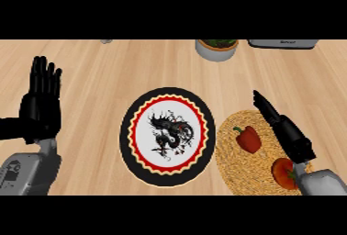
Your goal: Pick the tomato from the placemat and place it in the plate
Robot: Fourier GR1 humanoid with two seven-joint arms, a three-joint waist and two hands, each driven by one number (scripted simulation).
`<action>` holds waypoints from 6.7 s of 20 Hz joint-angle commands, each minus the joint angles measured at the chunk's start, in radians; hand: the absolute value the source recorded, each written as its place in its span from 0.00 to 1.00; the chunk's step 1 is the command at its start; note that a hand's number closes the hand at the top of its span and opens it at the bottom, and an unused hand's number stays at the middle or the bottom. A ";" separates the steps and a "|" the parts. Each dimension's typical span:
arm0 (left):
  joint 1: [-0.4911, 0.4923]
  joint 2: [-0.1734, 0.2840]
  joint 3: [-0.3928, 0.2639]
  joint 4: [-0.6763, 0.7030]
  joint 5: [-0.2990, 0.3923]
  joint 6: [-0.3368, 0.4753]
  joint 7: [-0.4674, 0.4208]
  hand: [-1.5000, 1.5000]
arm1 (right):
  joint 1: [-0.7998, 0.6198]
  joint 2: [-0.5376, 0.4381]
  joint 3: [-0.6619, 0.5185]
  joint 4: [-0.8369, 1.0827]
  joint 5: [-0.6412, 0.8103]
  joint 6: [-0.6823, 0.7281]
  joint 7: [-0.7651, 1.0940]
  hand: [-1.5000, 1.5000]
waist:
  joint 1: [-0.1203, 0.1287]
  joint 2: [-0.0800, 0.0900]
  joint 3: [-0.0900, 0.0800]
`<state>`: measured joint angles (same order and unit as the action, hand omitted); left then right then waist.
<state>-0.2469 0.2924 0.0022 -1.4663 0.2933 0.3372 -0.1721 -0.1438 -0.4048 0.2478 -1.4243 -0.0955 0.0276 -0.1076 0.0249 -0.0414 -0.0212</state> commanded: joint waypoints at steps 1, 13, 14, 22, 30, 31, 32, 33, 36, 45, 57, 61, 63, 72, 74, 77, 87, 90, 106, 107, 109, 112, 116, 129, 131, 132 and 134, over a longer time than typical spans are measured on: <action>0.025 -0.004 -0.018 -0.014 -0.020 -0.015 -0.020 0.50 | 0.007 0.010 0.059 -0.121 0.017 0.057 -0.054 1.00 | -0.026 0.037 0.021; 0.010 0.185 -0.093 -0.064 -0.037 -0.206 0.158 0.50 | 0.269 0.027 0.280 -0.285 0.347 -0.170 -0.445 0.00 | -0.054 0.037 0.025; 0.000 0.193 -0.101 -0.075 -0.057 -0.200 0.160 0.50 | 0.320 0.048 0.318 -0.274 0.331 -0.173 -0.522 0.00 | -0.056 0.037 0.026; -0.015 0.162 -0.101 -0.084 -0.074 -0.214 0.202 0.50 | 0.435 -0.097 0.088 -0.358 0.107 -0.065 -0.851 0.00 | -0.041 0.039 0.021; -0.022 0.171 -0.079 -0.112 -0.074 -0.211 0.238 0.50 | 0.539 -0.339 -0.083 -0.575 0.322 -0.158 -0.492 0.00 | -0.058 0.038 0.017; -0.017 0.199 -0.056 -0.114 -0.057 -0.223 0.262 0.50 | 0.572 -0.395 -0.117 -0.627 0.328 -0.140 -0.435 0.00 | -0.065 0.034 0.015; 0.000 0.184 -0.064 -0.121 -0.067 -0.212 0.243 0.50 | 0.587 -0.415 -0.135 -0.623 0.373 -0.152 -0.389 0.00 | -0.061 0.034 0.015; 0.018 0.174 -0.079 -0.142 -0.071 -0.213 0.239 0.50 | 0.589 -0.446 -0.156 -0.628 0.402 -0.143 -0.345 0.00 | -0.052 0.034 0.015; -0.019 0.175 -0.076 -0.122 -0.078 -0.216 0.244 0.50 | 0.624 -0.536 -0.177 -0.686 0.481 -0.079 -0.202 0.00 | -0.055 0.039 0.016; -0.024 0.135 -0.081 -0.133 -0.092 -0.237 0.263 0.50 | 0.567 -0.515 -0.046 -0.822 0.660 0.123 0.170 0.00 | -0.023 0.042 0.020; -0.001 0.084 -0.053 -0.165 -0.156 -0.241 0.275 0.50 | 0.424 -0.372 -0.020 -0.618 0.842 0.219 0.236 0.00 | -0.026 0.040 0.021; -0.046 0.086 -0.009 -0.061 -0.139 -0.320 0.212 0.50 | 0.342 -0.267 0.048 -0.481 0.942 0.197 0.226 0.00 | -0.025 0.043 0.021; -0.039 0.126 0.048 -0.081 -0.106 -0.356 0.247 0.50 | 0.371 -0.275 0.010 -0.440 0.939 0.191 0.173 0.00 | -0.027 0.042 0.021; -0.009 0.061 0.029 -0.195 -0.175 -0.345 0.324 0.50 | 0.278 -0.152 0.023 -0.286 1.032 0.239 0.134 0.00 | -0.024 0.041 0.021; -0.033 0.034 0.016 -0.164 -0.214 -0.321 0.322 0.50 | 0.242 -0.167 -0.020 -0.244 1.045 0.239 0.106 0.00 | -0.026 0.041 0.021; -0.021 -0.002 -0.004 -0.177 -0.233 -0.319 0.322 0.50 | 0.256 -0.127 -0.020 -0.184 1.086 0.187 0.089 0.00 | -0.026 0.041 0.021; -0.025 0.017 0.032 -0.178 -0.219 -0.347 0.336 0.50 | 0.178 -0.051 -0.046 -0.153 1.149 -0.098 -0.042 1.00 | -0.023 0.041 0.022; -0.036 0.019 0.052 -0.135 -0.223 -0.351 0.298 0.50 | 0.269 -0.029 -0.092 -0.265 1.164 -0.136 0.059 1.00 | -0.037 0.040 0.021; 0.005 0.039 0.084 -0.137 -0.201 -0.386 0.265 0.50 | 0.860 0.171 -0.028 -1.027 1.228 -0.083 0.499 1.00 | -0.052 0.039 0.018; 0.027 0.021 0.077 -0.144 -0.209 -0.372 0.253 0.50 | 0.893 0.169 -0.003 -1.049 1.208 -0.131 0.436 1.00 | -0.057 0.035 0.019; 0.014 0.013 0.066 -0.139 -0.223 -0.360 0.266 0.50 | 0.865 0.196 0.081 -1.109 1.212 -0.118 0.449 1.00 | -0.048 0.037 0.019; -0.011 0.032 0.075 -0.144 -0.196 -0.394 0.285 0.50 | 0.798 0.233 0.171 -1.148 1.234 -0.090 0.500 1.00 | -0.035 0.039 0.019; -0.033 0.020 0.055 -0.125 -0.224 -0.385 0.291 0.50 | 0.659 0.300 0.336 -1.097 1.371 -0.031 0.608 1.00 | -0.027 0.042 0.018; -0.100 -0.004 0.055 -0.139 -0.243 -0.367 0.336 0.50 | -0.101 0.404 0.510 -0.622 1.281 -0.037 1.185 1.00 | -0.009 0.045 0.020; -0.057 0.023 0.072 -0.186 -0.212 -0.401 0.357 0.50 | -0.210 0.404 0.433 -0.481 1.196 -0.111 1.193 1.00 | 0.006 0.046 0.021; -0.019 -0.010 0.047 -0.167 -0.235 -0.397 0.298 0.50 | -0.271 0.405 0.380 -0.480 1.135 -0.059 1.200 1.00 | -0.002 0.045 0.020; -0.027 -0.009 0.053 -0.152 -0.238 -0.399 0.278 0.50 | -0.326 0.405 0.361 -0.301 1.125 -0.195 1.148 1.00 | 0.007 0.049 0.021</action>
<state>-0.2883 0.2957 0.0641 -1.6239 0.0677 -0.0597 0.1358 -0.3202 -0.0039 0.6530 -1.9544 1.1019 -0.0286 1.0068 0.0228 0.0044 -0.0011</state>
